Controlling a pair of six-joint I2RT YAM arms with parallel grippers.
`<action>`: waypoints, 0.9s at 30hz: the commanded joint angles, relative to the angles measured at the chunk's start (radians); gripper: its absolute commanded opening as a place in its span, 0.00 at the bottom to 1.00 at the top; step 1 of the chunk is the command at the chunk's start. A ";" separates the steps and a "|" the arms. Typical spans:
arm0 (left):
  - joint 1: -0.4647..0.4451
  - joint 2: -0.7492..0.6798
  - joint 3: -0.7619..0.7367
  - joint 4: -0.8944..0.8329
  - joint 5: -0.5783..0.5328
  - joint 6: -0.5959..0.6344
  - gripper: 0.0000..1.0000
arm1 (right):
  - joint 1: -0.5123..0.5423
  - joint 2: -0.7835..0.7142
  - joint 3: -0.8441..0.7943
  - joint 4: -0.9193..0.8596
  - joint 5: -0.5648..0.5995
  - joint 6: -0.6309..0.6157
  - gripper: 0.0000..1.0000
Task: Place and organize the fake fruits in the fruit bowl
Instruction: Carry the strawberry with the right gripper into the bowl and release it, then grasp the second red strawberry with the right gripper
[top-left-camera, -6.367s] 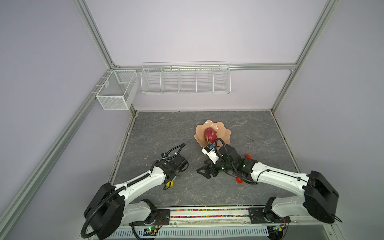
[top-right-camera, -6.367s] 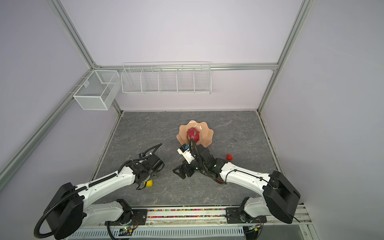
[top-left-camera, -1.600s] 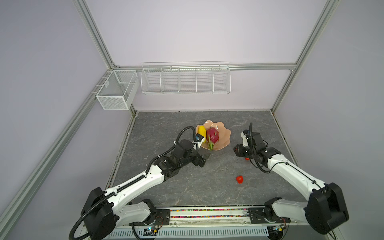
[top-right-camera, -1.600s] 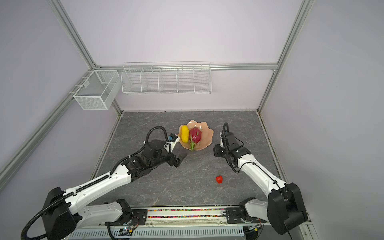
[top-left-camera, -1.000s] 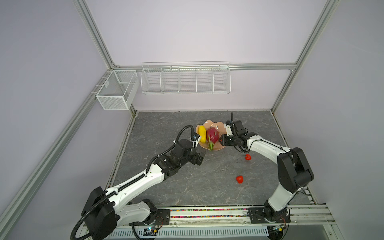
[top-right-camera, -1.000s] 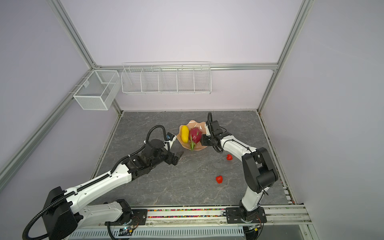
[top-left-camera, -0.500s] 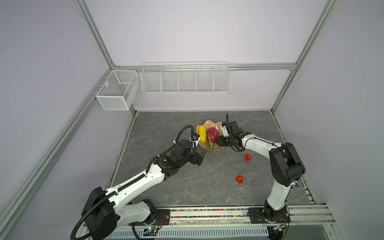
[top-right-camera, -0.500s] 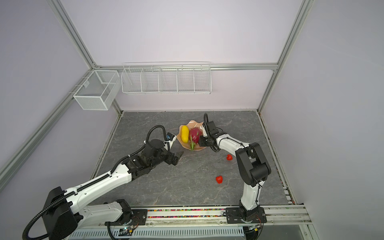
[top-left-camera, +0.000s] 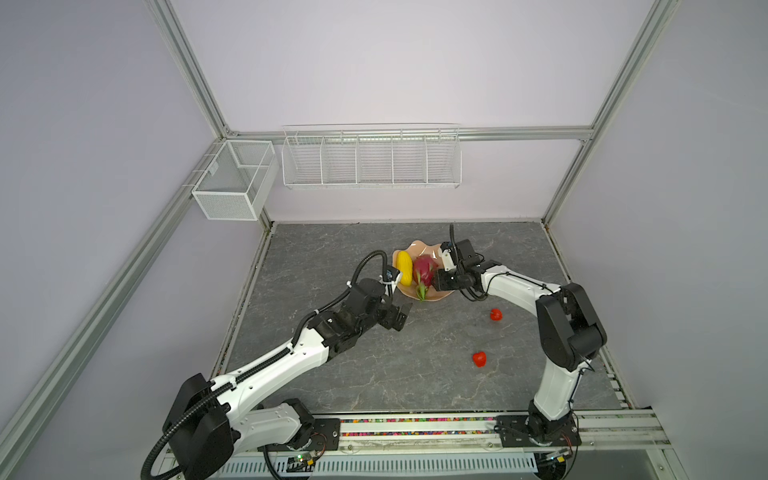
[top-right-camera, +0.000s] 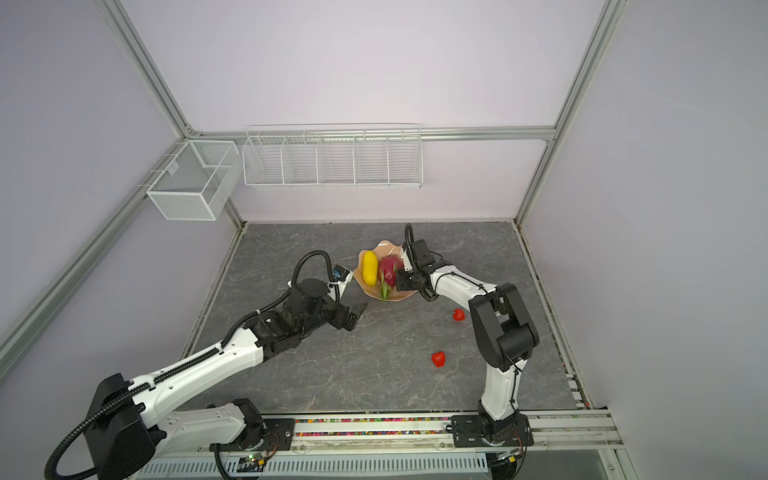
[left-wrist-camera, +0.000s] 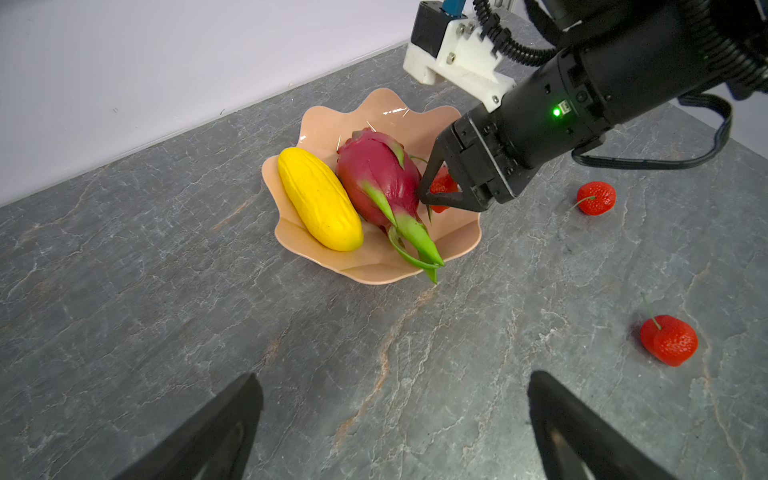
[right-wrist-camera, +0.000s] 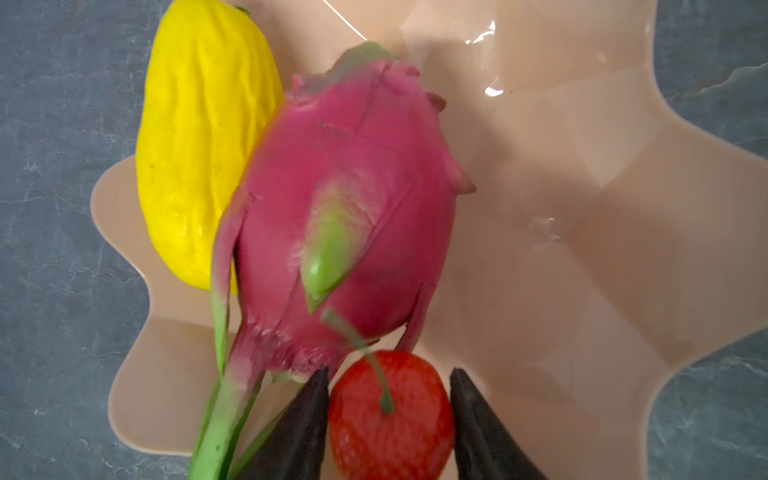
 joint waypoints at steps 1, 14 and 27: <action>0.004 0.001 0.000 -0.001 0.007 0.000 0.99 | 0.010 0.007 0.018 -0.031 0.015 -0.025 0.53; 0.004 -0.001 0.003 0.002 0.045 0.000 0.99 | 0.014 -0.116 0.005 -0.071 0.065 -0.061 0.60; -0.012 -0.019 -0.015 -0.033 0.458 -0.027 0.99 | 0.058 -0.663 -0.476 -0.217 0.182 0.164 0.70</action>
